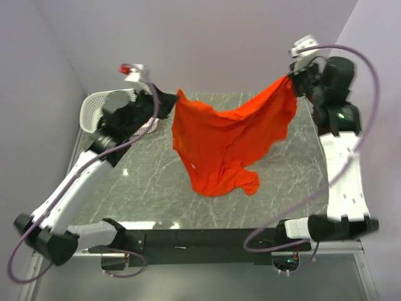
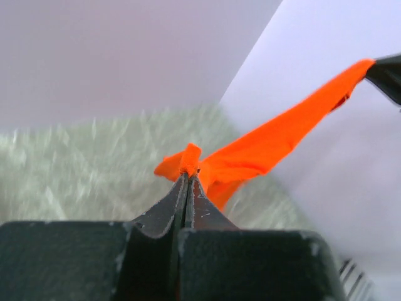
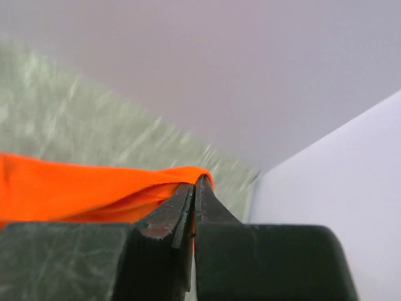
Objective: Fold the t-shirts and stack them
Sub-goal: Flatten the tshirt out
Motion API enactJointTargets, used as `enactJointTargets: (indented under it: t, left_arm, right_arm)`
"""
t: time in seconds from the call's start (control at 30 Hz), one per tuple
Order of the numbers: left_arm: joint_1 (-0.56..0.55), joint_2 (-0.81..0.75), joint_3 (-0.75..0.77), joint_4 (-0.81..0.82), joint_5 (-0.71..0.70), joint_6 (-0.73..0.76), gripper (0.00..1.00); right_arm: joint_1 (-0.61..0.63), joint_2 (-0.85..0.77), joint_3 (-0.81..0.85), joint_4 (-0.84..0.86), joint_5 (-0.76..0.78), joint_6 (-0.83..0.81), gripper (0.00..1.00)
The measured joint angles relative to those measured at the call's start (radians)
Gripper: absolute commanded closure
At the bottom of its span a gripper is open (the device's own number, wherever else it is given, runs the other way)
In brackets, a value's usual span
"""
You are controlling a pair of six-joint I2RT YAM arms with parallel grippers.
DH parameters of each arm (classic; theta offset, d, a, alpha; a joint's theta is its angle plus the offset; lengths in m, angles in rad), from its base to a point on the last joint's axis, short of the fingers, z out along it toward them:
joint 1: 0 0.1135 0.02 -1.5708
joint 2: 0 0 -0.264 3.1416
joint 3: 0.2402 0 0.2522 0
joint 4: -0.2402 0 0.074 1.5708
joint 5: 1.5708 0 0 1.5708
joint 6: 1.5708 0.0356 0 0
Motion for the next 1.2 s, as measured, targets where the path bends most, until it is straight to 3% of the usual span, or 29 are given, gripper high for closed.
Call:
enactJointTargets:
  t: [0.17, 0.4, 0.57, 0.7, 0.8, 1.03, 1.2]
  left_arm:
    - [-0.002, -0.215, 0.002, 0.103, 0.0, -0.027, 0.99]
    - [-0.007, -0.362, 0.136, 0.217, 0.022, -0.066, 0.99]
    - [-0.008, -0.377, 0.2, 0.266, 0.03, -0.082, 0.99]
    - [-0.008, -0.354, 0.205, 0.264, 0.002, -0.076, 0.99]
    - [-0.009, -0.307, 0.206, 0.254, -0.04, -0.056, 1.0]
    - [0.011, -0.083, 0.166, 0.227, -0.121, -0.027, 1.0]
    - [0.051, 0.196, 0.103, 0.235, -0.088, -0.048, 1.0]
  right_arm:
    - [-0.002, -0.173, 0.239, -0.006, 0.006, 0.03, 1.0]
    - [-0.015, -0.22, 0.673, -0.003, 0.051, 0.065, 1.0]
    - [-0.043, -0.282, 0.707, 0.025, 0.071, 0.065, 1.0]
    - [-0.047, -0.291, 0.6, 0.025, 0.075, 0.048, 1.0]
    - [-0.047, -0.294, 0.432, 0.025, 0.084, 0.016, 1.0]
    - [-0.048, -0.32, -0.106, 0.109, 0.093, -0.07, 1.0]
    - [-0.049, -0.258, -0.539, 0.251, 0.045, -0.121, 1.0]
